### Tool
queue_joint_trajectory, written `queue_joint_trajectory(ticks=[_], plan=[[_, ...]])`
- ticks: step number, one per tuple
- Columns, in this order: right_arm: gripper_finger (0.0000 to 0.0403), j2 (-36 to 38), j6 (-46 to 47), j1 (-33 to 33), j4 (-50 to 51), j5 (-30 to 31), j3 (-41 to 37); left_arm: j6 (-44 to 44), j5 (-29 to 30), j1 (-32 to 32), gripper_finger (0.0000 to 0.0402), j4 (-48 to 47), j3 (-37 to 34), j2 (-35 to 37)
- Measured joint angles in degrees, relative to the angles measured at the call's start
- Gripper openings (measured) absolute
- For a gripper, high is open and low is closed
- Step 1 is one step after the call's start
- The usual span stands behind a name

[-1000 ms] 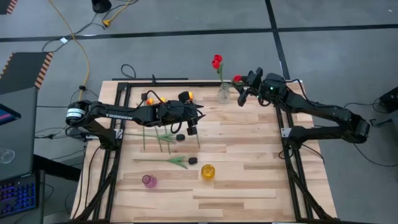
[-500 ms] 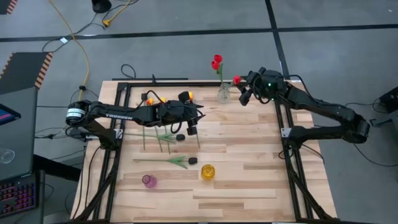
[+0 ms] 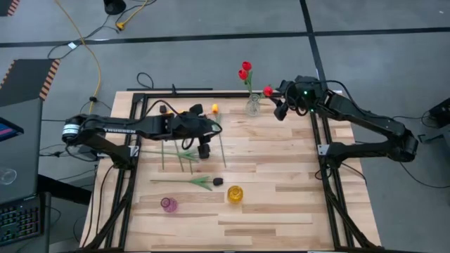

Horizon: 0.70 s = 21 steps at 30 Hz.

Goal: Sort flowers into vase by color
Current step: Put the middle black flower into the purple vase

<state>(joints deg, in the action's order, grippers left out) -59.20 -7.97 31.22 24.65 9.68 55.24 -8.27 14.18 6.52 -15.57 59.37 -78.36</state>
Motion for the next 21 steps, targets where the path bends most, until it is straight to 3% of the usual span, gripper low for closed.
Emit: queue_joint_trajectory(ticks=[13,21], plan=[[0.0246,1.57,0.02,-0.11,4.82,-0.11,0.00,9.12,-9.19,-0.02,0.0165,-21.56,-0.17,-1.87],[0.0246,6.35,3.60,-2.08,7.33,-0.38,0.00,10.67,-11.29,-0.02,0.0165,-23.72,-2.77,-4.61]])
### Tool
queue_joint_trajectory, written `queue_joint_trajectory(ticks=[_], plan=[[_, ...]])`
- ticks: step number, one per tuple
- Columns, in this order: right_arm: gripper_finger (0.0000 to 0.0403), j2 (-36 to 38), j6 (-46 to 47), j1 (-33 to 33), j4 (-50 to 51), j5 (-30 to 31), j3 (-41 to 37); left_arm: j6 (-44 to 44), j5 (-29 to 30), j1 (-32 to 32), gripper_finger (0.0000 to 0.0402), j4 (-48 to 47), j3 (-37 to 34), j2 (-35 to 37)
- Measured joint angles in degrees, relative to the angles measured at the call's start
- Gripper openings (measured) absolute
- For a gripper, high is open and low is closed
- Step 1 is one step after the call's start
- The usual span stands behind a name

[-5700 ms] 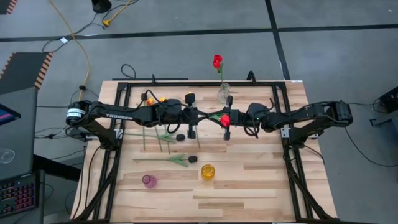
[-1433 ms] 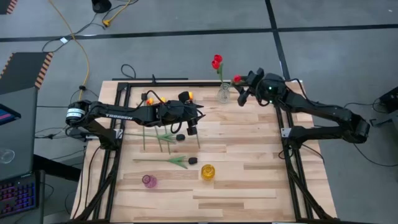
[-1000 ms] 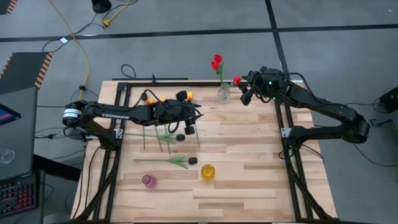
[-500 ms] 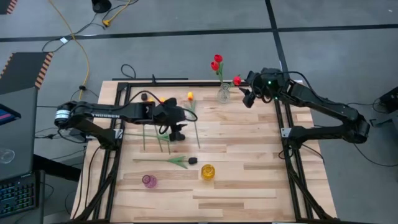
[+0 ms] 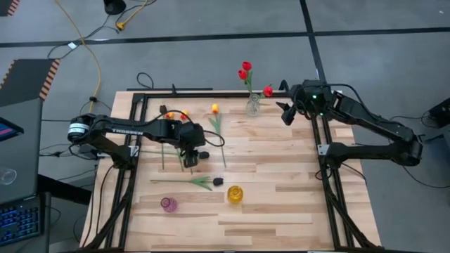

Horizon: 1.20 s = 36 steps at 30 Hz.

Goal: Sort flowers into vase by color
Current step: Put the middle black flower into the purple vase

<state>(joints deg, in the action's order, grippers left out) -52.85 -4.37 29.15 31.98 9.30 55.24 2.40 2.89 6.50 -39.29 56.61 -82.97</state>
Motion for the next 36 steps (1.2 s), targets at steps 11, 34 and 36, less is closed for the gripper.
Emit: queue_joint_trajectory(ticks=[11,34,36], plan=[[0.0246,2.68,2.90,-5.66,1.27,-0.26,0.00,1.05,0.28,0.00,0.0165,0.95,-3.45,-2.37],[0.0246,-4.33,3.05,-15.76,0.48,-0.26,-0.02,3.27,0.19,-0.02,0.0143,2.36,-5.56,-14.08],[0.0246,-5.27,3.03,-16.10,0.23,-0.26,-0.02,3.27,0.29,-0.02,0.0125,2.38,-5.56,-14.10]])
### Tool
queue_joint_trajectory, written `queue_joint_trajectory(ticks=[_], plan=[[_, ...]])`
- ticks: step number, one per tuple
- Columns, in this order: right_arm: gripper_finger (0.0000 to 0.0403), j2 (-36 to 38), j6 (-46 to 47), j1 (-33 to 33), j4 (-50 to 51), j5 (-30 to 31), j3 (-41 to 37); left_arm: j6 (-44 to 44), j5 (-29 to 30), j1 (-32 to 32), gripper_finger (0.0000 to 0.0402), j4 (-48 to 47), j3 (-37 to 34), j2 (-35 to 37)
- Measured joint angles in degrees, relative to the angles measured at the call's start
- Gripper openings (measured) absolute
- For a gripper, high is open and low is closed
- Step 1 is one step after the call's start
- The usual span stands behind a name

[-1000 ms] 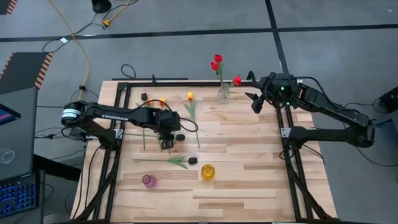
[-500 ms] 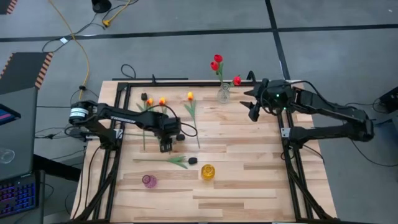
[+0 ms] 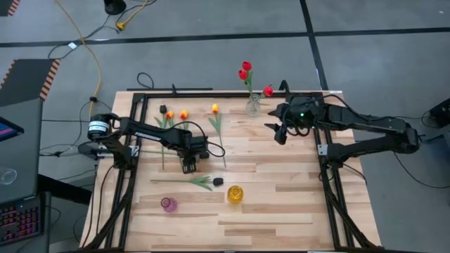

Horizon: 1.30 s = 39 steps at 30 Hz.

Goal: Sort flowers into vase by color
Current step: Put the middle black flower into the purple vase

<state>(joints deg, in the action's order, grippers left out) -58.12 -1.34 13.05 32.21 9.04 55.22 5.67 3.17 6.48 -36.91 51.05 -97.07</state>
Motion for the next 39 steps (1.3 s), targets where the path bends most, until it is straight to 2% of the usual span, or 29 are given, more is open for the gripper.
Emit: queue_joint_trajectory(ticks=[7,14,19,27,34,39], plan=[[0.0246,-3.63,-0.13,0.02,-0.27,0.00,0.00,0.20,0.31,0.02,0.0060,-0.20,0.34,-0.14],[0.0246,-7.18,-0.13,0.03,-0.66,0.00,0.00,-0.32,0.33,0.09,0.0020,-2.79,4.11,-0.64],[0.0246,-8.85,-0.13,0.03,-1.04,0.00,0.00,-0.55,0.27,0.07,0.0004,-6.12,7.05,-0.53],[0.0246,-9.64,-0.13,0.03,-1.41,0.00,0.00,-0.90,0.25,0.06,0.0004,-11.25,13.67,0.05],[0.0246,-9.64,-0.13,0.03,-1.41,0.00,0.00,1.86,0.60,0.02,0.0004,-11.63,16.32,8.02],[0.0246,-9.64,-0.13,0.05,-1.42,0.00,0.00,8.99,5.00,-1.84,0.0004,-10.32,16.33,17.56]])
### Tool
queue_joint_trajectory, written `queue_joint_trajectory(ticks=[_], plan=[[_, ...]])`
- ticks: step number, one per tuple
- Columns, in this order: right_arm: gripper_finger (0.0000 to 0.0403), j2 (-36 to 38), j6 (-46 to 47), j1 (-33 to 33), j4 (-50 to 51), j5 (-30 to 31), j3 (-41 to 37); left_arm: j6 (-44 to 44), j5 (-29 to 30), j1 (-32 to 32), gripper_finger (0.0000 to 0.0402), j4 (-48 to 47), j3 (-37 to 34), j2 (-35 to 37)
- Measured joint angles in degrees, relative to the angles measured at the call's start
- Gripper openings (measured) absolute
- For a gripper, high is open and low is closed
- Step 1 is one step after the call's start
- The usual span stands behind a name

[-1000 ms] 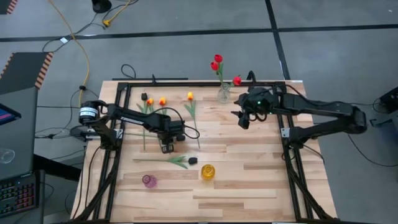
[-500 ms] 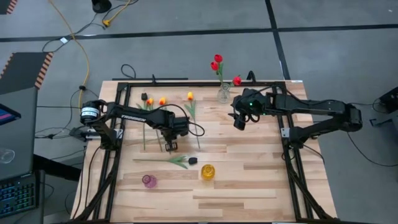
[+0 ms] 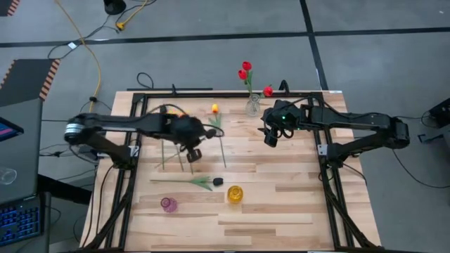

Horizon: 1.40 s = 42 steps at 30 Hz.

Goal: Sort flowers into vase by color
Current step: Put the middle black flower into the purple vase

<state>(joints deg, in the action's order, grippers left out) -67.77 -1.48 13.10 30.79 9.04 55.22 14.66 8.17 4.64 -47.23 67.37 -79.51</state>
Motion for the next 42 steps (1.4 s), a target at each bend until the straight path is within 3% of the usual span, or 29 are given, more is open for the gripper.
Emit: queue_joint_trajectory(ticks=[10,19,29,42], plan=[[0.0246,0.00,0.02,0.00,-1.45,0.00,0.00,15.89,16.87,-13.74,0.0004,0.82,0.04,15.73],[0.0246,0.00,0.02,0.00,-4.14,0.00,0.00,26.71,29.29,-27.53,0.0004,0.66,0.04,19.20],[0.0246,0.00,0.04,0.00,-4.31,0.00,0.00,32.65,34.43,-34.82,0.0004,2.50,0.04,19.20],[0.0246,0.00,0.09,0.00,-4.30,0.00,0.00,31.94,34.28,-37.90,0.0004,7.99,0.04,19.20]])
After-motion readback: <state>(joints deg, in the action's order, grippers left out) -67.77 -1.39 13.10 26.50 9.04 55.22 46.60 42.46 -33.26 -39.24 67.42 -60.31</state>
